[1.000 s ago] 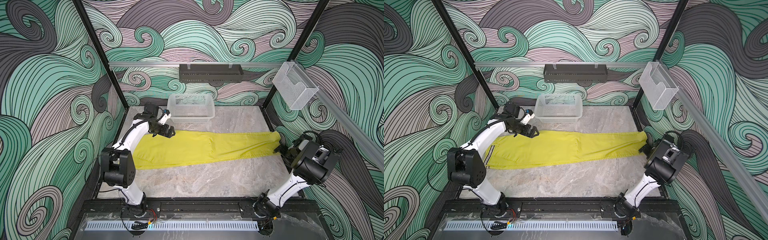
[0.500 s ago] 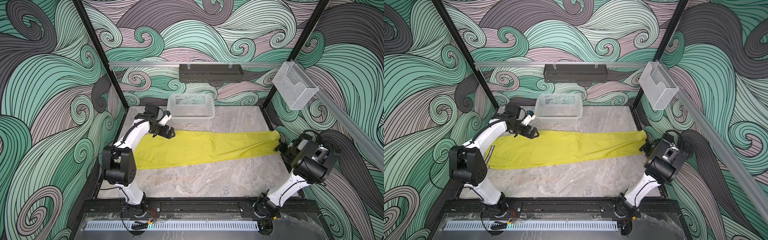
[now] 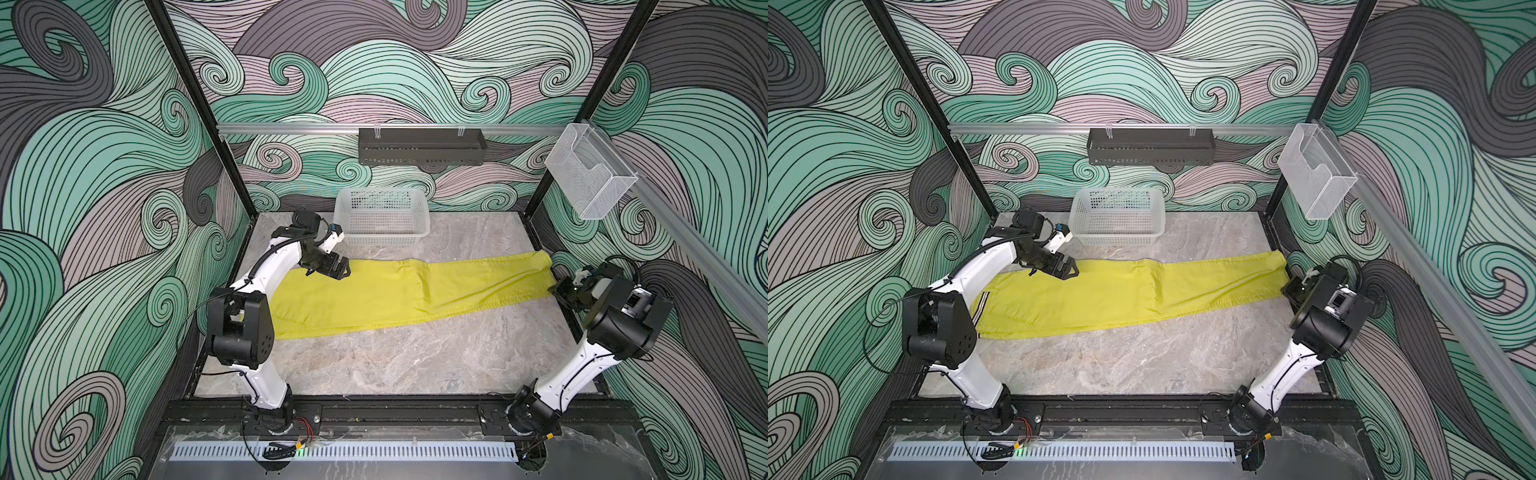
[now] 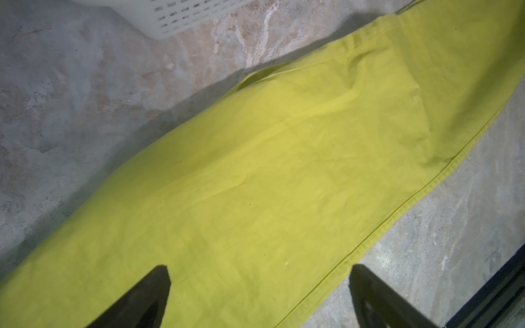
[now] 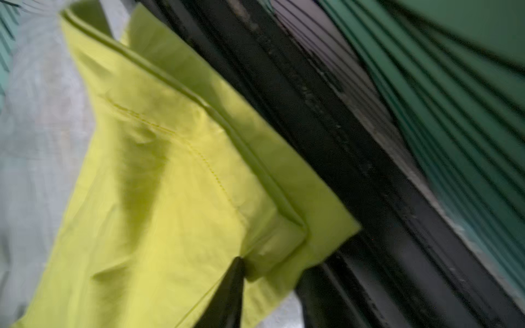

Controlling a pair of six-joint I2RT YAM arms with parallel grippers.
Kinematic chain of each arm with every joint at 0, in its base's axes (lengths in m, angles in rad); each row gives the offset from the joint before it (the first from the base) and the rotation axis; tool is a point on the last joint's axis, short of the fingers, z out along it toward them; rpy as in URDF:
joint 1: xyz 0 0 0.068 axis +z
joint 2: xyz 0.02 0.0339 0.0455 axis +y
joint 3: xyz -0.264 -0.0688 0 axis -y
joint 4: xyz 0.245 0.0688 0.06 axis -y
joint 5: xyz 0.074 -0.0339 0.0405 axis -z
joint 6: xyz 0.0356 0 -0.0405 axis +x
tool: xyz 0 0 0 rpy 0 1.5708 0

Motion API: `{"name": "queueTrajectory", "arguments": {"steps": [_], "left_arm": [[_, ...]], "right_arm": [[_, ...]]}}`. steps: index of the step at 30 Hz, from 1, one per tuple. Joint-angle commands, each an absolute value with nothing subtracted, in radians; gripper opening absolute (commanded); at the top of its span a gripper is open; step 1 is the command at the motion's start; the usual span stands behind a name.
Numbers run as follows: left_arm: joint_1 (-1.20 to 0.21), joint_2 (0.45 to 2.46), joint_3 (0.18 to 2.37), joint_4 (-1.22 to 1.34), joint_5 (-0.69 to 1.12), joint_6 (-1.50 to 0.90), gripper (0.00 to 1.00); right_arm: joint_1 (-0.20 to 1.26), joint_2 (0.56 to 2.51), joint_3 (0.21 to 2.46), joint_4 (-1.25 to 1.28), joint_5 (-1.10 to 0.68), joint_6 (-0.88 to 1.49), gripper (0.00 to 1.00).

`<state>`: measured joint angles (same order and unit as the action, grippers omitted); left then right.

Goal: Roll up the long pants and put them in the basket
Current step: Fold the long pant at the center of the board.

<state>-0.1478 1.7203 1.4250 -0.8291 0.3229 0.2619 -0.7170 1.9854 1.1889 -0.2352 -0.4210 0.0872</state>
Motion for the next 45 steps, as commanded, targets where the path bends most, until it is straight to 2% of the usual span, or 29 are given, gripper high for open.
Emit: {"name": "queueTrajectory", "arguments": {"steps": [1, 2, 8, 12, 18, 23, 28, 32, 35, 40, 42, 45], "left_arm": [[-0.160, 1.731, 1.473, -0.867, 0.321, 0.273, 0.99], [-0.160, 1.730, 1.474, -0.870, 0.321, 0.272, 0.99], [-0.164, 1.689, 1.447, -0.868, 0.306, 0.278, 0.99], [-0.162, 1.660, 1.426, -0.872, 0.289, 0.285, 0.99], [-0.162, 1.586, 1.340, -0.800, 0.273, 0.285, 0.99], [-0.162, 1.504, 1.236, -0.734, 0.224, 0.266, 0.99], [-0.151, 1.429, 1.155, -0.687, 0.076, 0.202, 0.99], [-0.062, 1.391, 1.137, -0.696, 0.156, 0.115, 0.98], [-0.008, 1.365, 1.105, -0.666, 0.235, 0.073, 0.99], [0.035, 1.336, 1.064, -0.620, 0.291, 0.007, 0.99], [0.059, 1.336, 1.056, -0.617, 0.328, -0.012, 0.99], [0.095, 1.355, 1.062, -0.641, 0.399, -0.029, 0.99]], "right_arm": [[-0.726, 1.944, 1.200, -0.208, -0.476, 0.141, 0.04], [-0.723, 1.931, 1.202, -0.209, -0.475, 0.138, 0.00], [-0.685, 1.806, 1.209, -0.264, -0.424, 0.081, 0.00], [-0.655, 1.604, 1.129, -0.265, -0.292, 0.038, 0.00], [-0.654, 1.289, 1.056, -0.244, -0.195, 0.009, 0.00], [-0.654, 1.188, 1.207, -0.315, -0.213, -0.041, 0.00], [-0.655, 1.186, 1.399, -0.427, -0.142, -0.142, 0.00], [-0.661, 1.192, 1.519, -0.444, -0.099, -0.193, 0.00], [-0.660, 1.204, 1.599, -0.474, -0.132, -0.209, 0.00], [-0.625, 1.162, 1.608, -0.375, -0.416, -0.092, 0.00], [-0.527, 1.146, 1.616, -0.328, -0.492, -0.074, 0.00], [-0.322, 1.146, 1.641, -0.339, -0.507, -0.088, 0.00]]}}
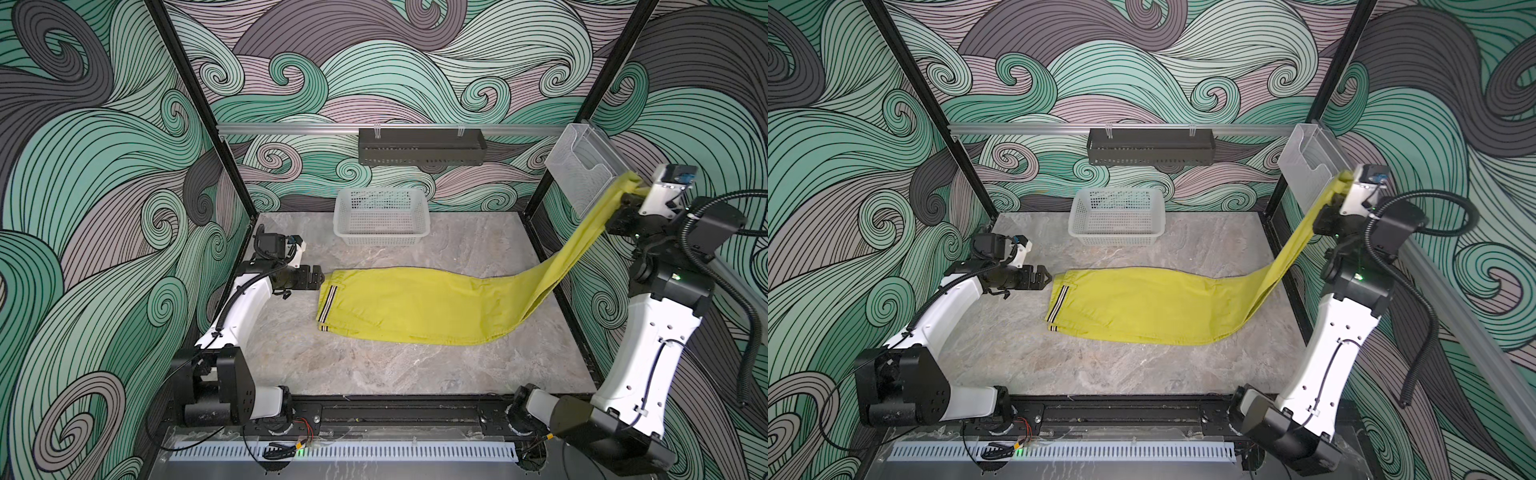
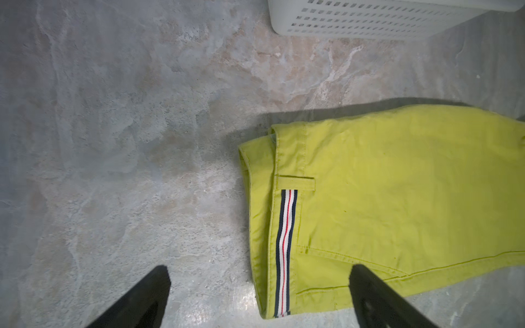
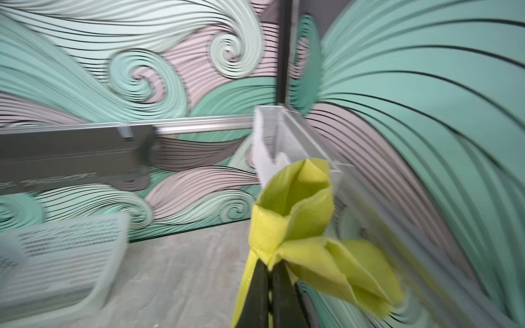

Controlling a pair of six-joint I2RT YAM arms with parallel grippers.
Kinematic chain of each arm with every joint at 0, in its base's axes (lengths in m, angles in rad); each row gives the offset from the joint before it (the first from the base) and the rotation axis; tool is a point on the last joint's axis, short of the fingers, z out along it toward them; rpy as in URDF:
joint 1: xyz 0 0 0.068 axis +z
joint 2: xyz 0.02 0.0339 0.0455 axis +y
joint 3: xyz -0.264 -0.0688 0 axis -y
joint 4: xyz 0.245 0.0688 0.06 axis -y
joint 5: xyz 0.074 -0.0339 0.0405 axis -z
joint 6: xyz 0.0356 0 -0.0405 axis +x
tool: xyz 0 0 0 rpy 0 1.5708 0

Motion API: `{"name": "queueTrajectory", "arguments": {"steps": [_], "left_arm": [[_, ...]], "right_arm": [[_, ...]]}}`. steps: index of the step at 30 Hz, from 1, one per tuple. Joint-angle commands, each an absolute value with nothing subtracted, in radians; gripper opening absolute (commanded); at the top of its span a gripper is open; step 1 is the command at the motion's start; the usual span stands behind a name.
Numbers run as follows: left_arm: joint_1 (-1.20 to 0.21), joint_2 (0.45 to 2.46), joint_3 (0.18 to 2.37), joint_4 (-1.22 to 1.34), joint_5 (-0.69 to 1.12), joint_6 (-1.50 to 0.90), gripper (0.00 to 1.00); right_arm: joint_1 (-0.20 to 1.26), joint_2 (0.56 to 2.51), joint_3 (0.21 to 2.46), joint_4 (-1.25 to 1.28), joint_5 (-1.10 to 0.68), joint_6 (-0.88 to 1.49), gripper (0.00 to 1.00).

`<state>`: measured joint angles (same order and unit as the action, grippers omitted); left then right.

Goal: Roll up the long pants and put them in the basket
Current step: Fold the long pant at the center of the board.

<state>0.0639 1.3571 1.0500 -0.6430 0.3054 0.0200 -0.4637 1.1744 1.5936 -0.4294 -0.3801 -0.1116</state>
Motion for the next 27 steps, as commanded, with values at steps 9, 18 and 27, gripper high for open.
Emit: {"name": "queueTrajectory", "arguments": {"steps": [9, 18, 27], "left_arm": [[0.103, 1.330, 1.086, -0.685, 0.433, -0.007, 0.99], [0.122, 1.241, 1.136, -0.687, 0.396, -0.069, 0.99], [0.125, 1.153, 1.118, -0.669, 0.385, -0.066, 0.99]], "right_arm": [[0.202, 1.242, 1.469, -0.396, -0.281, -0.126, 0.00], [0.552, 1.459, 1.415, -0.328, -0.128, -0.088, 0.00], [0.693, 1.629, 1.492, -0.264, -0.028, -0.049, 0.00]]}}
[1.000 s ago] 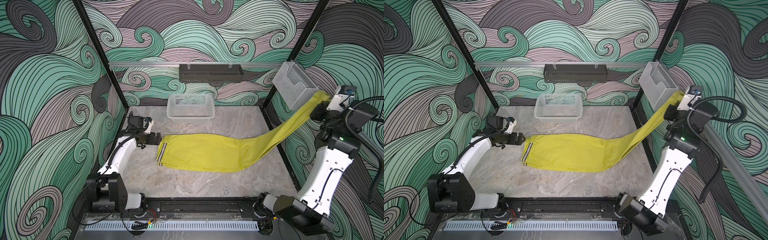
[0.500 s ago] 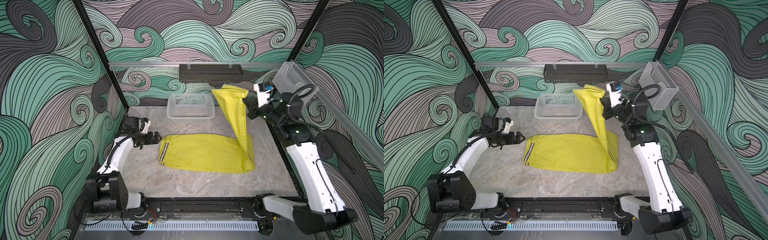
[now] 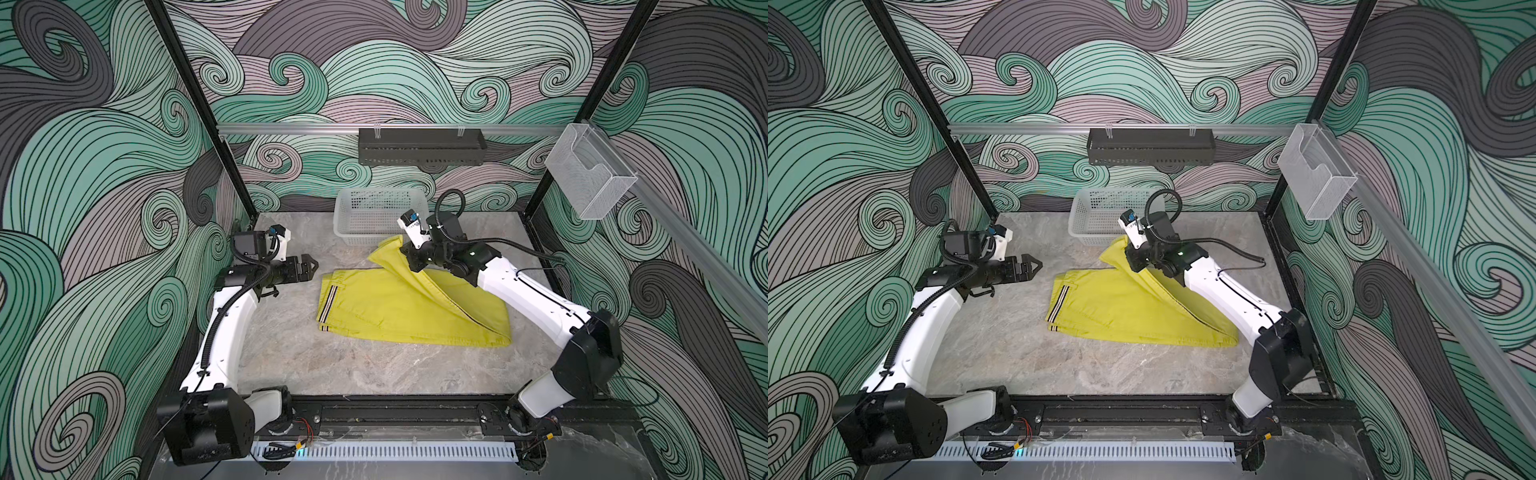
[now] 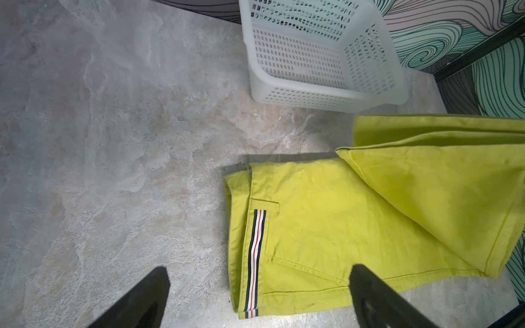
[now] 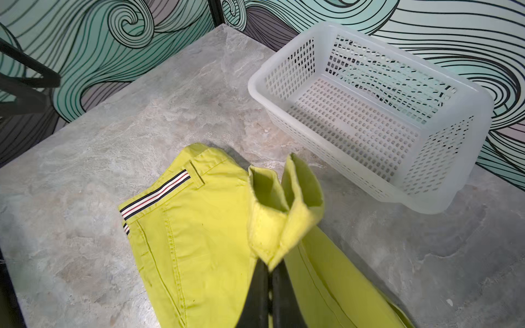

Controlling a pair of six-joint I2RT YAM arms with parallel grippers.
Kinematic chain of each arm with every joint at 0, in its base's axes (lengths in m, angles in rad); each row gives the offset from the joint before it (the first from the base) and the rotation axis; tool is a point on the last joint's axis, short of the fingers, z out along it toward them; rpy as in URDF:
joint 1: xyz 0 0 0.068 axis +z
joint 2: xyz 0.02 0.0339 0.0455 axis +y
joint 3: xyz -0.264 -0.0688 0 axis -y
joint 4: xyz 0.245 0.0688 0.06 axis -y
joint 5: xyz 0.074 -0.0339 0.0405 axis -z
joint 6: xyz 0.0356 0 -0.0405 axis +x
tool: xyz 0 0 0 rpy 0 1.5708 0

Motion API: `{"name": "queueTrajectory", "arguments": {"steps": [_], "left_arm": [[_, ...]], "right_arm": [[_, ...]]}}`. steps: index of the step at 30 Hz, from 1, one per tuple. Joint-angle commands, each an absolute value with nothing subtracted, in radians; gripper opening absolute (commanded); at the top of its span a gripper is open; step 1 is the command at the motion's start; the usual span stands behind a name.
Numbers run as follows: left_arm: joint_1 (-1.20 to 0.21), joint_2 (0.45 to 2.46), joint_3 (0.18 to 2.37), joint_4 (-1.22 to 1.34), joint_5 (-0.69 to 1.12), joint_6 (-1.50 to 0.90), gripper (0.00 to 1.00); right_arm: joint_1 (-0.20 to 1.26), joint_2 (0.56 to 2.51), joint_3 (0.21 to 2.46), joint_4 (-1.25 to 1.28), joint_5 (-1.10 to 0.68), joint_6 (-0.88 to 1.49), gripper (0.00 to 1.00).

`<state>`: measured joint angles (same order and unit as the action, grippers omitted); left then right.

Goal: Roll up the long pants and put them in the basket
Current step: Fold the long pant at the center of the board.

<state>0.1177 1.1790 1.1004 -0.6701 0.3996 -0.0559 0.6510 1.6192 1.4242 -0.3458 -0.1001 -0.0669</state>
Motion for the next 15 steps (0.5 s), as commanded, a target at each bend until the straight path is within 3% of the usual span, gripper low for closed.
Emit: {"name": "queueTrajectory", "arguments": {"steps": [1, 15], "left_arm": [[0.124, 1.151, 1.120, -0.672, 0.389, -0.066, 0.99], [0.127, 1.102, 1.137, -0.704, 0.397, -0.062, 0.99]], "right_arm": [[0.710, 1.646, 1.504, -0.262, -0.012, -0.047, 0.00], [0.946, 1.893, 1.682, -0.291, 0.119, -0.074, 0.00]]}}
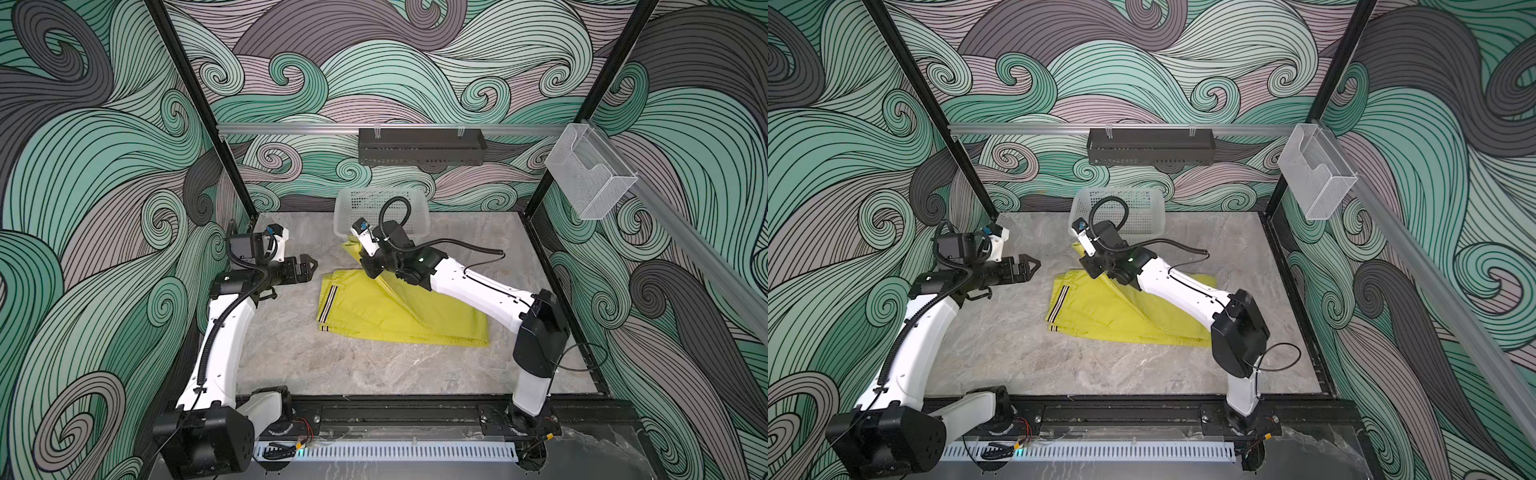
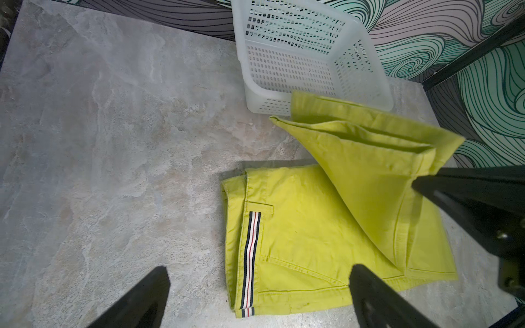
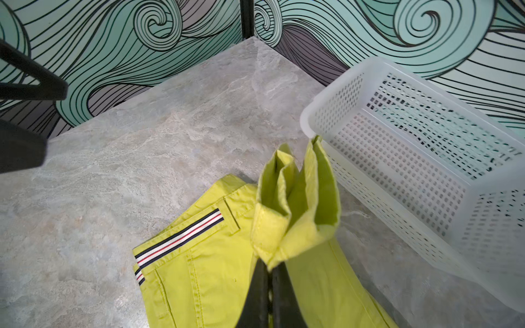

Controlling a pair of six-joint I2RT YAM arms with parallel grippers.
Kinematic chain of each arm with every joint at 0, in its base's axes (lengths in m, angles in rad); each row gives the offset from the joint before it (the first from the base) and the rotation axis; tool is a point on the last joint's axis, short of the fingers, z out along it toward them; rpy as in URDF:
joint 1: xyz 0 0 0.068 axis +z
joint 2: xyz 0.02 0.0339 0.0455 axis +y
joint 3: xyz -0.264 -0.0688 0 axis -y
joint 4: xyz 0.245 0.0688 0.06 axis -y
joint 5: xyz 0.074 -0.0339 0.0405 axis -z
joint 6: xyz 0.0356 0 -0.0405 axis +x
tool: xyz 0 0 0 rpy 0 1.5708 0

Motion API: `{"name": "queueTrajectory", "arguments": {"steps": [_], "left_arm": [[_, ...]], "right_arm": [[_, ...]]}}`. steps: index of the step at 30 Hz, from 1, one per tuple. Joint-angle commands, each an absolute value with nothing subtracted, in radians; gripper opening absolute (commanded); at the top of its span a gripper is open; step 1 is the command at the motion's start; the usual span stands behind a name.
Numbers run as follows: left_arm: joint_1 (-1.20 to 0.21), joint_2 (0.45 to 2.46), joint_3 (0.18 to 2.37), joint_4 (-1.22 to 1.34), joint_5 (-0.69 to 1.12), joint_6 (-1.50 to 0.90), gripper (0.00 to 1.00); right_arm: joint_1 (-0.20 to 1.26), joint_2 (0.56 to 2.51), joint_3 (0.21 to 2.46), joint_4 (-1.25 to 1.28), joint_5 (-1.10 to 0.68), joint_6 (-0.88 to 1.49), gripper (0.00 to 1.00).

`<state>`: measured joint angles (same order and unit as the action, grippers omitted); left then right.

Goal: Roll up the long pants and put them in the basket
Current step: Fold the long pant at the center of the board.

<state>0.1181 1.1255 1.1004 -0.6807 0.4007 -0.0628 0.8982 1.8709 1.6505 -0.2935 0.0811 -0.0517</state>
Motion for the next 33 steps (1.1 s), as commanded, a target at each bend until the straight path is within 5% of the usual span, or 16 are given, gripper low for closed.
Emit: {"name": "queueTrajectory", "arguments": {"steps": [1, 15, 22, 26, 33], "left_arm": [[0.127, 1.098, 1.133, -0.702, 0.397, -0.063, 0.98], [0.129, 1.080, 1.106, -0.692, 0.397, -0.065, 0.99], [0.130, 1.076, 1.076, -0.676, 0.394, -0.067, 0.98], [0.130, 1.077, 1.059, -0.654, 0.401, -0.075, 0.99], [0.132, 1.077, 1.064, -0.661, 0.406, -0.068, 0.99]], "right_arm": [[0.959, 1.907, 1.677, -0.297, 0.122, -0.078, 0.00], [1.053, 2.034, 1.548, -0.412, 0.193, -0.124, 0.00], [1.122, 2.060, 1.539, -0.365, -0.060, -0.108, 0.12], [1.159, 2.042, 1.553, -0.292, -0.134, -0.046, 0.07], [1.167, 2.104, 1.680, -0.327, -0.203, -0.011, 0.37]]}}
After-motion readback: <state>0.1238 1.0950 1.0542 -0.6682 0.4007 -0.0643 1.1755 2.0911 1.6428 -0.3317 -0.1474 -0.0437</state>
